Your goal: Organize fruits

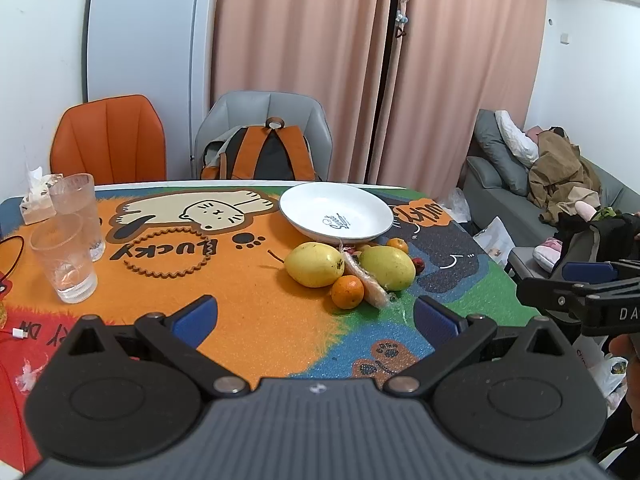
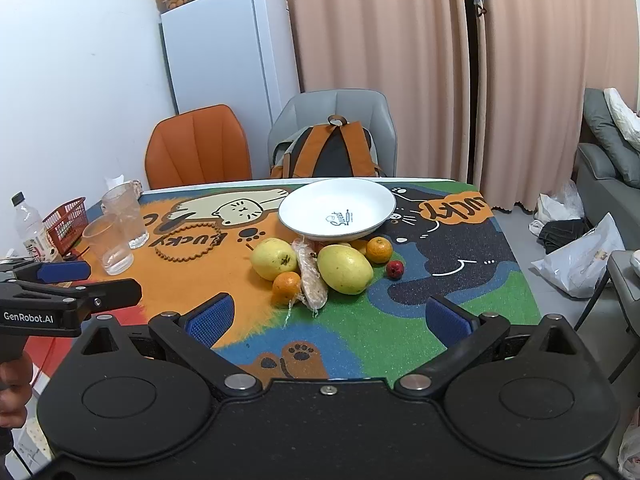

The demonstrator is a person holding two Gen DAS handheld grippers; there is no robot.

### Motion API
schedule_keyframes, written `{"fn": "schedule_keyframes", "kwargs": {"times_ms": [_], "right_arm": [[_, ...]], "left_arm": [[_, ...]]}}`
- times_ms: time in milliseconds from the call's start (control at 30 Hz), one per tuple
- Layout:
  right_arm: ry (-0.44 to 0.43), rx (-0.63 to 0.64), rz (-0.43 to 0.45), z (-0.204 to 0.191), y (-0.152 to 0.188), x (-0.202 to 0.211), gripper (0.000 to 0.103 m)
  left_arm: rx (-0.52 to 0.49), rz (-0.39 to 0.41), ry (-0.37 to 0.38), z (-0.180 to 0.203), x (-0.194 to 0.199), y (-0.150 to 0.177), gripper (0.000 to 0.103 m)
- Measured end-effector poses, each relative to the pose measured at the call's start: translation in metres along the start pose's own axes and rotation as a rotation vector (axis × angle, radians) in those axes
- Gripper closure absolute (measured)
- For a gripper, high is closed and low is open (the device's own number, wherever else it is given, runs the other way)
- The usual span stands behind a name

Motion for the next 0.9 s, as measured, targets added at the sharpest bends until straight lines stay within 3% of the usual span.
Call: {"fn": "schedule_keyframes", "kwargs": {"times_ms": [900], "right_arm": [[-0.008, 0.012, 0.024, -0.0046, -0.0074, 0.0068, 0.0]], "left_arm": [[-0.002, 0.011, -0.005, -0.0007, 0.0078, -0.0093, 0.0]]}}
Point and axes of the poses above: each gripper's, at about its wrist camera, not at the fingertips, and x roughly against the way its jaws point, z to its right, y to its underside, the point moved 4 cm from there along -x, roughly the way its jaws point, and after that the axes turned 1 degree about x, right-handed, at the moved point
